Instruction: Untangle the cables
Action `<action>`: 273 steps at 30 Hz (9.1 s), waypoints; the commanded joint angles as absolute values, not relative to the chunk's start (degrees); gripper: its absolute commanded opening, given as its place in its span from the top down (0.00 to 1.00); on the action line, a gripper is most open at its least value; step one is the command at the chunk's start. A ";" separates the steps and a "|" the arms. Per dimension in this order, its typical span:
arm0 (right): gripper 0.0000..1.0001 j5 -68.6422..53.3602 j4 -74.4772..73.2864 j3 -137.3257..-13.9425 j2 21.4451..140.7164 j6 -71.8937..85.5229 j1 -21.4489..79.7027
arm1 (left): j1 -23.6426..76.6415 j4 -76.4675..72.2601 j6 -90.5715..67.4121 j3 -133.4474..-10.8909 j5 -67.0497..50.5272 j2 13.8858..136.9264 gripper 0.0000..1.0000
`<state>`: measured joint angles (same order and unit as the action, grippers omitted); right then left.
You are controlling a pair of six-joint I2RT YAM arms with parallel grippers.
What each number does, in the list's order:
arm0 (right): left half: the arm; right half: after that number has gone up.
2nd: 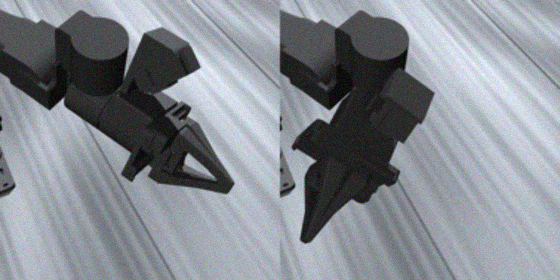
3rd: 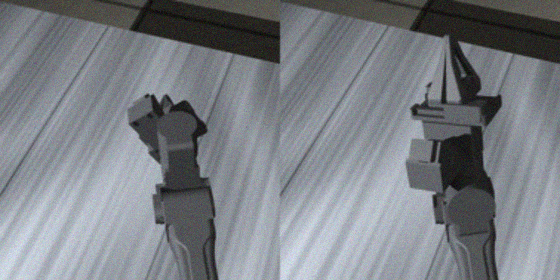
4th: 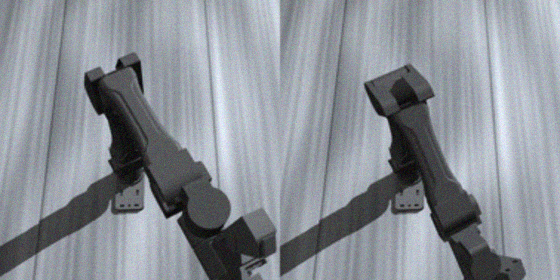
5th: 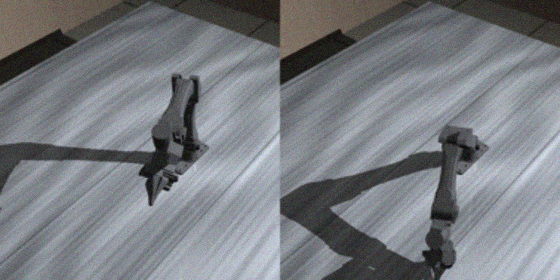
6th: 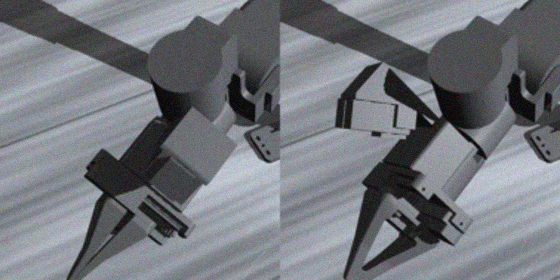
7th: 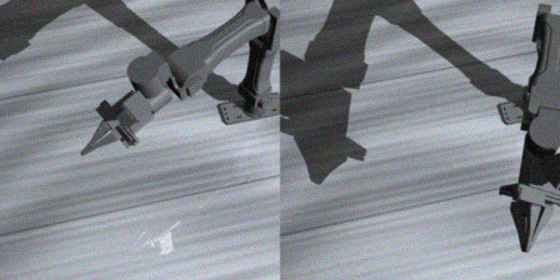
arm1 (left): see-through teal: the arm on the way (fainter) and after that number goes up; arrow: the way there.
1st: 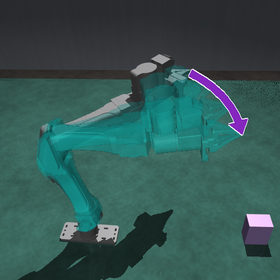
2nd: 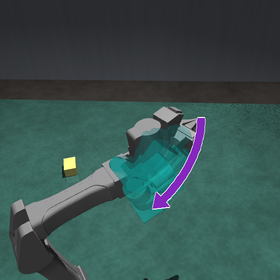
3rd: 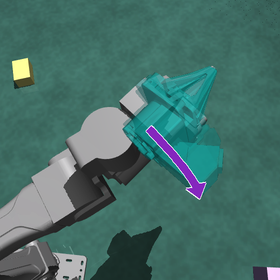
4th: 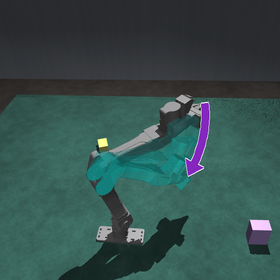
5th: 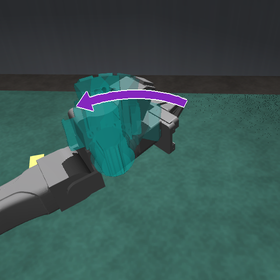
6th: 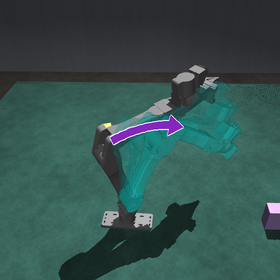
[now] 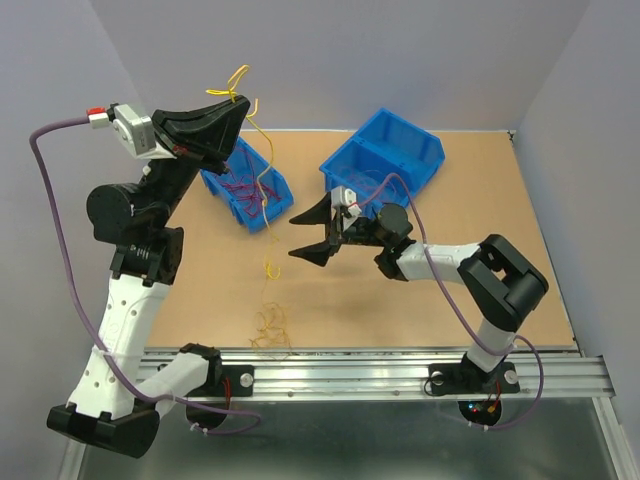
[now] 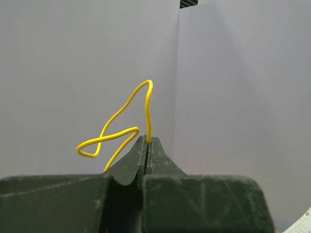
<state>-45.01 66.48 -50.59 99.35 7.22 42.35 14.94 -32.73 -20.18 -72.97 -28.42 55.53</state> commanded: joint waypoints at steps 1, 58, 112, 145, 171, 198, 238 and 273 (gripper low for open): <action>0.20 -48.78 77.16 -52.20 101.42 13.71 42.36 | 15.21 -37.35 -22.23 -72.78 -29.97 54.49 1.00; 0.99 -8.35 67.81 -38.04 68.64 2.11 40.78 | 33.13 -20.57 14.32 -43.95 -73.19 63.64 1.00; 0.14 -42.72 36.04 -38.67 66.80 -5.45 40.69 | 24.43 -42.36 -5.80 -40.43 -73.21 65.39 1.00; 0.99 6.92 28.48 -52.35 67.50 4.75 39.38 | 23.64 -26.09 11.16 -45.27 -41.95 68.29 0.23; 0.99 1.67 27.86 -95.71 112.58 26.63 8.70 | 23.03 -27.42 11.87 -44.38 -30.68 69.08 0.13; 0.24 -15.72 10.64 -64.16 87.73 16.18 15.99 | 24.52 -26.46 14.06 -44.47 -31.38 68.82 0.11; 0.99 -6.08 -1.25 -45.28 67.54 -2.47 54.93 | 23.03 -28.56 11.51 -44.47 -18.81 67.76 0.10; 0.99 7.74 19.96 -71.00 82.40 12.03 13.92 | 22.85 -29.00 11.43 -44.38 -18.10 68.55 0.10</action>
